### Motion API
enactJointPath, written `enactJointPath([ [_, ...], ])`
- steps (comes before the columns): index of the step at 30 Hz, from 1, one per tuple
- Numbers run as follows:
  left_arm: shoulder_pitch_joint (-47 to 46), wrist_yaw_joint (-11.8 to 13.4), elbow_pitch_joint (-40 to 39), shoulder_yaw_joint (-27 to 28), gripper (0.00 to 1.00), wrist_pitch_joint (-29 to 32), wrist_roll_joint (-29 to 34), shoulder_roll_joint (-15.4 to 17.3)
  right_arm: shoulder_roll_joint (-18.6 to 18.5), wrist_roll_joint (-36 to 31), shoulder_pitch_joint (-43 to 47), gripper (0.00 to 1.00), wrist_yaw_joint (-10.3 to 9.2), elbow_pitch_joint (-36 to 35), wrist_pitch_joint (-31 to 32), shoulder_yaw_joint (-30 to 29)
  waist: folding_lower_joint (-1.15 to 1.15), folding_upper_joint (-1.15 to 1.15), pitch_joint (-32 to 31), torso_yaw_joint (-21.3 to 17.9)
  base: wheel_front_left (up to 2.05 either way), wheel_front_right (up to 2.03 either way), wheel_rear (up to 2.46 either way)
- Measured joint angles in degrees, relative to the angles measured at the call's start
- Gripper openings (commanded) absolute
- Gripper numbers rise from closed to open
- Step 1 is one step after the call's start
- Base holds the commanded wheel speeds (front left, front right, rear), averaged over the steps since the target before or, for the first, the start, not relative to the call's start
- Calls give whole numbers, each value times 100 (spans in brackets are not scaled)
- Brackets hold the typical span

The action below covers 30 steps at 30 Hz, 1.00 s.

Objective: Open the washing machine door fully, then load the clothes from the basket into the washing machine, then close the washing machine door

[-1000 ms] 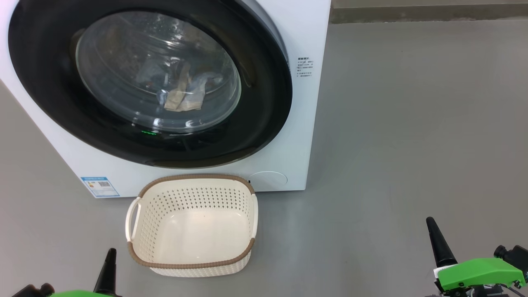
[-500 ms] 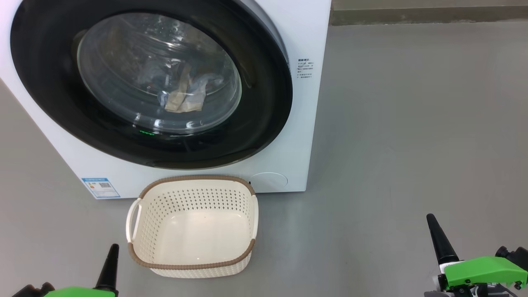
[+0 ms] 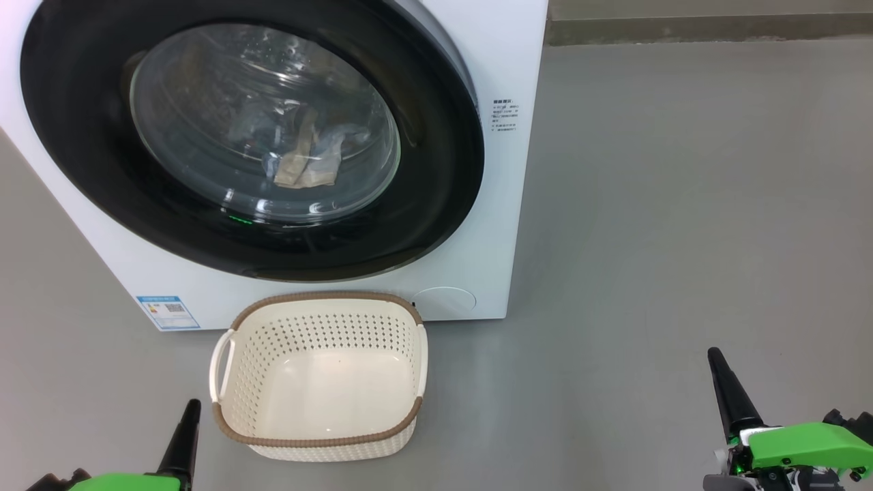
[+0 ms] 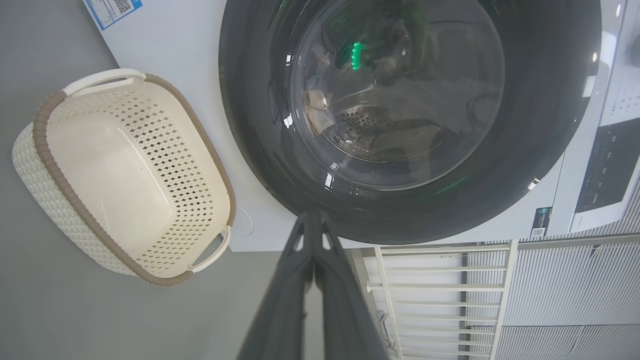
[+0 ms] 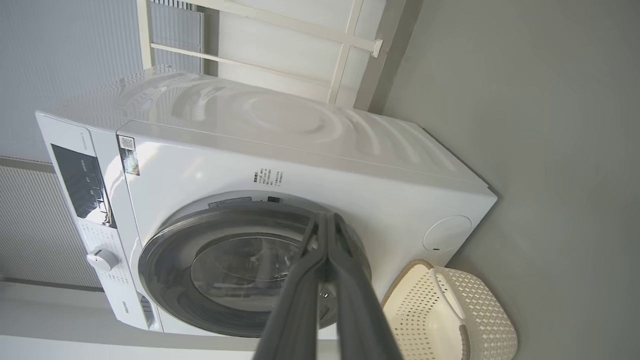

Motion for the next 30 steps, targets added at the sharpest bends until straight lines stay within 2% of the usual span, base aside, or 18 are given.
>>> enactJointPath([
  [19, -95, 0, -67, 108, 0, 307, -1022, -89, 93, 1009, 0, 0, -14, -180, 300, -146, 0, 0, -40, 8, 0, 0, 0],
  [30, -98, 0, -73, 115, 0, 307, -1051, -91, 109, 1120, 0, 0, -14, -194, 300, -153, 0, 0, -40, 8, 0, 0, 0],
])
